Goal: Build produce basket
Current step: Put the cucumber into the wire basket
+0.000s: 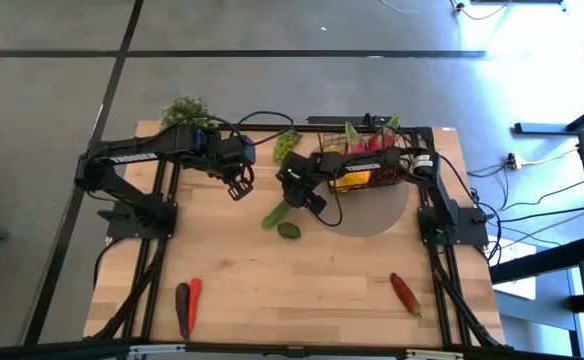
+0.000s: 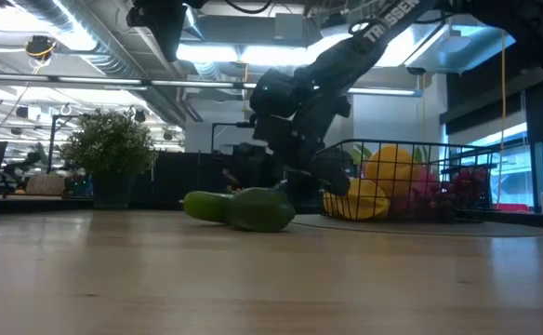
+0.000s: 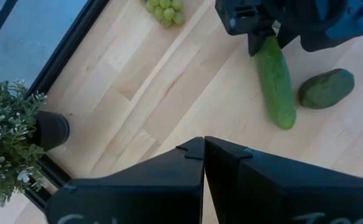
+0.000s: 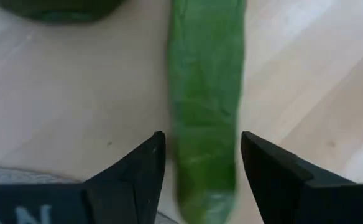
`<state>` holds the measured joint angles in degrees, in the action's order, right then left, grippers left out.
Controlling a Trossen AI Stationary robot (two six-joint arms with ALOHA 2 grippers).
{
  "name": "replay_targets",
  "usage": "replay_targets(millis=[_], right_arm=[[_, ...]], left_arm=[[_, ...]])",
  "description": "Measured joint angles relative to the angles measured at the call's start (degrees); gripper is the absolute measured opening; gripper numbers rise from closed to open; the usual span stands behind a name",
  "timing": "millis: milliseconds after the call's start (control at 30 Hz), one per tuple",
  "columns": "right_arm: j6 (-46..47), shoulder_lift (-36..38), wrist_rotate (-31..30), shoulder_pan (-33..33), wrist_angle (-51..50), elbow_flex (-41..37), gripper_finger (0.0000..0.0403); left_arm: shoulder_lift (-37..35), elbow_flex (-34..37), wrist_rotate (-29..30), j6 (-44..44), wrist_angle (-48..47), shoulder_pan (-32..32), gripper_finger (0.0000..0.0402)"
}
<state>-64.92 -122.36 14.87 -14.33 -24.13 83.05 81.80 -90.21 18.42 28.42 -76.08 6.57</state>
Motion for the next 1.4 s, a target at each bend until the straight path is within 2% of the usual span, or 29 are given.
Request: replay_targets(millis=[167,267,400,433,600,833,1033,1133,1400], right_arm=[[2.9,-0.5,0.2,0.0,0.4,0.2,0.0187],[6.0,-0.6,-0.2,0.0,0.3,0.1,0.015],[6.3,-0.5,-0.4,0.4,-1.4,0.2,0.0081],[6.4,-0.5,-1.0,0.7,-2.1,0.2,0.0078],[9.6,0.6,-6.3,2.4,-5.9,0.3,0.0078],[18.5,3.5,-8.0,3.6,-21.8,6.1,0.0078],[25.6,4.2,-14.6,3.8,-37.5,15.2,0.0078],[28.3,4.3,-20.9,4.1,-44.6,20.8,0.0078],[30.0,4.4,-32.7,4.1,-57.1,31.1,0.0078]], left_arm=[[0.0,0.0,0.0,-0.3,-0.2,0.0,0.0],[0.0,0.0,-0.1,-0.4,-0.9,0.0,0.0],[0.0,0.0,-0.1,-0.5,-1.5,0.0,0.0],[0.0,0.0,-0.1,-0.5,-1.5,0.0,0.0],[0.0,0.0,0.0,-0.5,-1.5,0.0,0.0],[0.0,0.0,0.1,-2.0,-1.5,-0.1,0.0],[0.0,0.0,2.0,-2.7,-1.6,-1.4,0.0],[-0.9,0.1,4.2,-3.5,-1.6,-2.8,0.0],[-1.5,0.0,7.9,-1.5,-1.4,-5.3,0.0]])
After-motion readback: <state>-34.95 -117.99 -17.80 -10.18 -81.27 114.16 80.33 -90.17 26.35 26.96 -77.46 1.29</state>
